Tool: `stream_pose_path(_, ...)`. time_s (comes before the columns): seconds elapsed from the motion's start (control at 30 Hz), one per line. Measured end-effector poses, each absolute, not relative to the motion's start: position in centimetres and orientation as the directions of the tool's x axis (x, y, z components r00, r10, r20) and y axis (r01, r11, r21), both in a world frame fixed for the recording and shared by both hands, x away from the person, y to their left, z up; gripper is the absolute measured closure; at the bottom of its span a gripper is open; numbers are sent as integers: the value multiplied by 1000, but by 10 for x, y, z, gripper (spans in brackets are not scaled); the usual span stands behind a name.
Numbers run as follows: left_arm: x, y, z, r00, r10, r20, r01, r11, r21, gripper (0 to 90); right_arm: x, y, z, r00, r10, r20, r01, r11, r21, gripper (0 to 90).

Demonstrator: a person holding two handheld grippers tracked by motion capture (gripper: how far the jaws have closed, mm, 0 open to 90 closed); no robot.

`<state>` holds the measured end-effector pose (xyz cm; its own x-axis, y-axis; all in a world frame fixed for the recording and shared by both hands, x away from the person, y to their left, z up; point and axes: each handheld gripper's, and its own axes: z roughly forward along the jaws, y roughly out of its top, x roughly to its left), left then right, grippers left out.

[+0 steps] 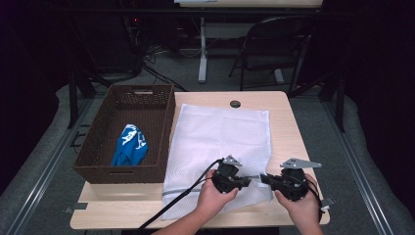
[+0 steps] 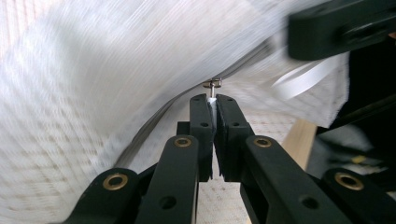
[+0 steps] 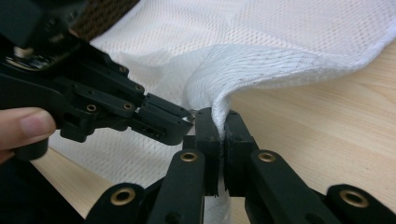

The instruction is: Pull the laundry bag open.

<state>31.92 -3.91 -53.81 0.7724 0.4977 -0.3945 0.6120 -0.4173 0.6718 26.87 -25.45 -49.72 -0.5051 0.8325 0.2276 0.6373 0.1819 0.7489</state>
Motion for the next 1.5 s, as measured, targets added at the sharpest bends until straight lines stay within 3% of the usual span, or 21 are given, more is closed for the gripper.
stream_pose_path(0.07,321,-36,-541,757,497,-424,634,-401,662,867,270,-260,-499,-503,825,258,649,163,744,872)
stream_pose_path(0.13,320,-37,-542,766,505,-397,620,-418,664,866,270,-260,-500,-503,822,267,653,159,740,871)
stream_pose_path(0.73,317,-29,-546,775,521,-358,599,-424,679,863,272,-258,-503,-484,855,187,646,204,736,867)
stream_pose_path(1.5,321,0,-553,751,574,-326,614,-425,665,862,274,-275,-505,-434,877,206,652,148,744,867)
